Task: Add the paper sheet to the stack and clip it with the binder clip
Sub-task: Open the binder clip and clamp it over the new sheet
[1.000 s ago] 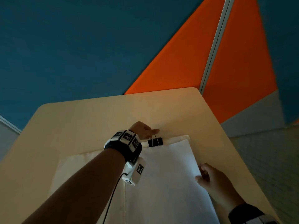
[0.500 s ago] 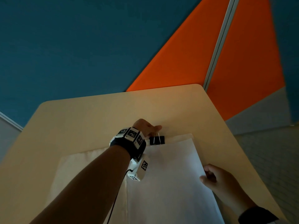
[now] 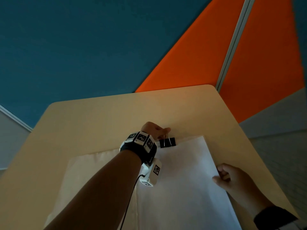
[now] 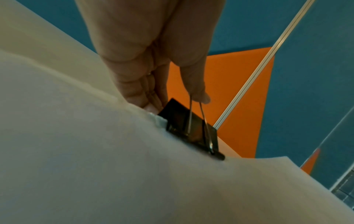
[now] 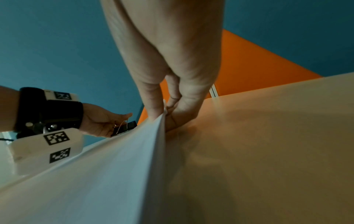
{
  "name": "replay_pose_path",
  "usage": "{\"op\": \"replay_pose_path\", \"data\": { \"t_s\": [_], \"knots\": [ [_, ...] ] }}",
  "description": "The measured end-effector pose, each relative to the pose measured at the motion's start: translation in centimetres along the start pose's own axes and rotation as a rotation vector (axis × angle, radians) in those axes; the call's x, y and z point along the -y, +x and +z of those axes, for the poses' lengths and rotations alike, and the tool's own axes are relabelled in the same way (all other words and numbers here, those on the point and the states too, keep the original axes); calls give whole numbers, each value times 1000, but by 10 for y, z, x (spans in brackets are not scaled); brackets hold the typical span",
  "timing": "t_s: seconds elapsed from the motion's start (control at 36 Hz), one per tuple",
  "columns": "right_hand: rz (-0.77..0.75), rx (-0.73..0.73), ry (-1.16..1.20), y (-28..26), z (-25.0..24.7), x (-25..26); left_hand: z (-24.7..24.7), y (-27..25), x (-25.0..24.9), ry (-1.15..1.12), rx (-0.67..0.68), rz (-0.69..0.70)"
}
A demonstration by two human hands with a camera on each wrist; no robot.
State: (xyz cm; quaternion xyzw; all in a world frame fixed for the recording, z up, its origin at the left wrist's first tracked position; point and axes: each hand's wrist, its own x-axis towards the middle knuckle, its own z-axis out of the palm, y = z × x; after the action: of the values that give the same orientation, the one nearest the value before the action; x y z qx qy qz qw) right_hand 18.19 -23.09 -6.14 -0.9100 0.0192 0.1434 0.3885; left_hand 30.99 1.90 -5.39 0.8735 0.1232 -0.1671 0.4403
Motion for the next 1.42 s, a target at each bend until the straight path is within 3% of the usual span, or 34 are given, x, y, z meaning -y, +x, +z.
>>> {"op": "replay_pose_path", "data": {
  "t_s": [0.47,0.72,1.17,1.42],
  "knots": [
    [36,31,171,6,-9,10,1,2,0,-14,14,-16],
    [143,35,227,6,2,8,0,3,1,-27,39,-12],
    [243,-194,352,7,19,12,1,6,5,-19,28,23],
    [237,-198,413,9,19,7,0,7,3,32,37,34]
  ]
}}
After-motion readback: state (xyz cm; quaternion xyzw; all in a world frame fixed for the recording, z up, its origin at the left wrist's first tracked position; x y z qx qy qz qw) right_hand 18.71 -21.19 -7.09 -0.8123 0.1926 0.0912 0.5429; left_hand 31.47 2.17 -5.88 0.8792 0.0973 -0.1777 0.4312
